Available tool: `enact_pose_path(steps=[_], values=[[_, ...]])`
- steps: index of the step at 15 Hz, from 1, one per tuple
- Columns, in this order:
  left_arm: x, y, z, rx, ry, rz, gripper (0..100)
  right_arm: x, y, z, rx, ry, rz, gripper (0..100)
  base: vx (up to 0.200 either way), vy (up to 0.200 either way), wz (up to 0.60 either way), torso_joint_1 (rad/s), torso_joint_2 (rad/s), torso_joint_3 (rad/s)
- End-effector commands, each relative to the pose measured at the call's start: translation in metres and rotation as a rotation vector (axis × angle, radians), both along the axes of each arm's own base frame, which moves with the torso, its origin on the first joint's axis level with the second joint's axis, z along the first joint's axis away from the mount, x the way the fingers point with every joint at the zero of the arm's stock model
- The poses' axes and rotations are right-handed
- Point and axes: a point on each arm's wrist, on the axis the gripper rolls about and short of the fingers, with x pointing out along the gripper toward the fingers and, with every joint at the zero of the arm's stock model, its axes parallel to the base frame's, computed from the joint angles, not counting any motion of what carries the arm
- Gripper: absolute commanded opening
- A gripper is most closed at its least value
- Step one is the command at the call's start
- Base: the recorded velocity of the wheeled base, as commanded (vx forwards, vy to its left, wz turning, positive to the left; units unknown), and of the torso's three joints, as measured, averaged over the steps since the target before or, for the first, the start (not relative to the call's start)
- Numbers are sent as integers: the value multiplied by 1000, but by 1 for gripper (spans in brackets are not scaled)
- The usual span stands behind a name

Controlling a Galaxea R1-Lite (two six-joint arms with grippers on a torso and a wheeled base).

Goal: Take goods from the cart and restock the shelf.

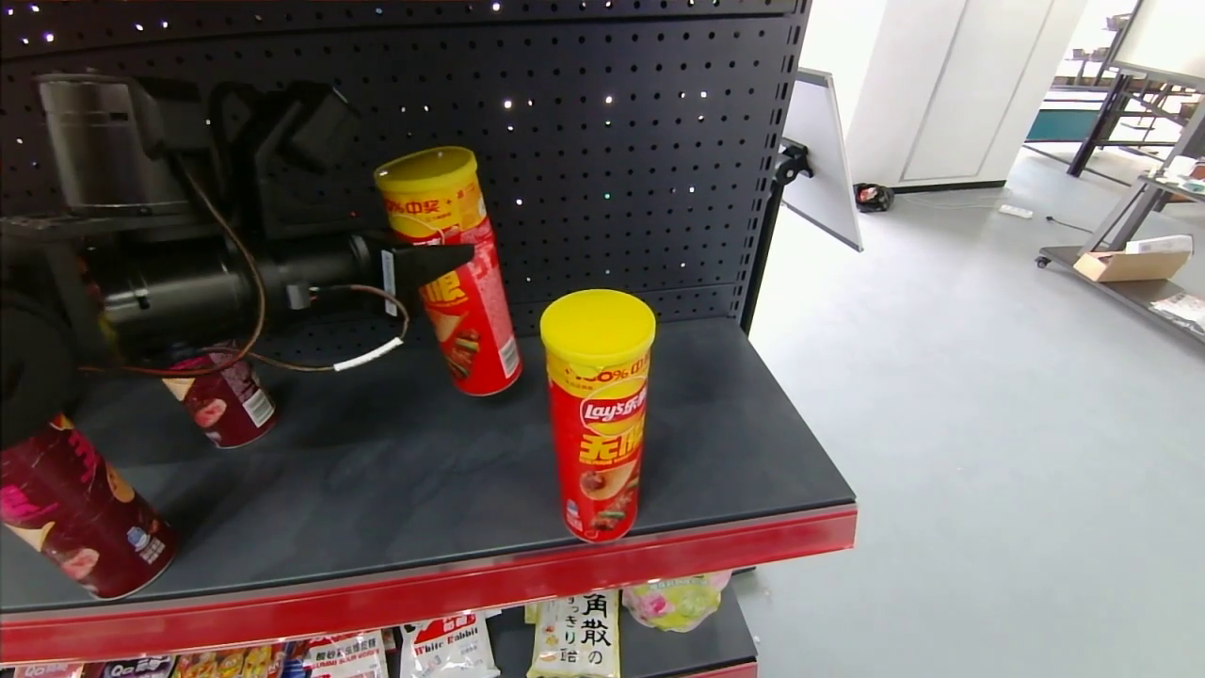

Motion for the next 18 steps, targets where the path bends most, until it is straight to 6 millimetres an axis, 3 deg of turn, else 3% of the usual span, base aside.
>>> enact_pose_path(steps=[1, 13, 18], values=[[18, -12, -22, 21, 55, -3, 0, 0, 0, 0, 0, 0, 1, 100, 0, 0, 0, 0, 0, 0], [31, -63, -40, -13, 58, -44, 0, 0, 0, 0, 0, 0, 3, 100, 0, 0, 0, 0, 0, 0], [39, -70, -43, -11, 57, -51, 0, 0, 0, 0, 0, 0, 1, 100, 0, 0, 0, 0, 0, 0]])
